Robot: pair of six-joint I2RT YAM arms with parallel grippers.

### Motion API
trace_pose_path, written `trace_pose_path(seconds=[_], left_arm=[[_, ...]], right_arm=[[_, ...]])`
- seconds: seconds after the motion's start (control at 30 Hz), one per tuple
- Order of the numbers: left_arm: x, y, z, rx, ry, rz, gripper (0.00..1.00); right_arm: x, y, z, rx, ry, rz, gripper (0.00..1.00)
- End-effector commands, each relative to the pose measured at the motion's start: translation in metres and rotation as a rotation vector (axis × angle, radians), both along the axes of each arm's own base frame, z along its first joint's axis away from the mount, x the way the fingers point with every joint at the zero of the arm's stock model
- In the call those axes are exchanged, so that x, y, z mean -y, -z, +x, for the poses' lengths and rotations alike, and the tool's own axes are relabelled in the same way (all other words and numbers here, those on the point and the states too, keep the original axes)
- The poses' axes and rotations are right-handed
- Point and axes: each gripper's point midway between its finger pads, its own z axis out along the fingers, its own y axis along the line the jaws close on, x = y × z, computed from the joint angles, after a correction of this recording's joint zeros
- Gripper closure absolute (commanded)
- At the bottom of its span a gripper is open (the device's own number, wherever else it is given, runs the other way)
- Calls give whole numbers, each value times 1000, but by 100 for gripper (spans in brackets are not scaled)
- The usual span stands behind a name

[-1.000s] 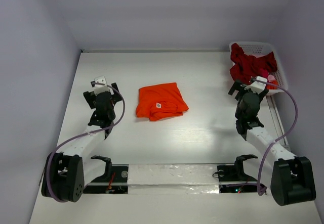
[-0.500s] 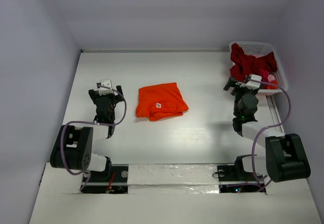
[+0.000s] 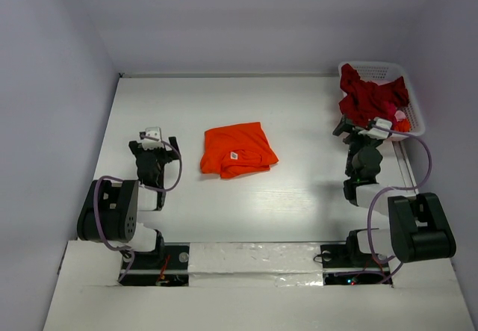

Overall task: Fold and stack the t-shirts
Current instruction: Smooth out wrinkles on the folded tshirt

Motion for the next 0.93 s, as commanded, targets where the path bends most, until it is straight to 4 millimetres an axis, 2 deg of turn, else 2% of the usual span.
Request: trace_pose_path(seconds=[0.0, 0.9], left_arm=[[-1, -79, 17, 296, -11, -34, 1], [0, -78, 17, 289, -9, -34, 1]], right_arm=[[5, -29, -3, 113, 24, 28, 0], [6, -31, -3, 125, 27, 24, 0]])
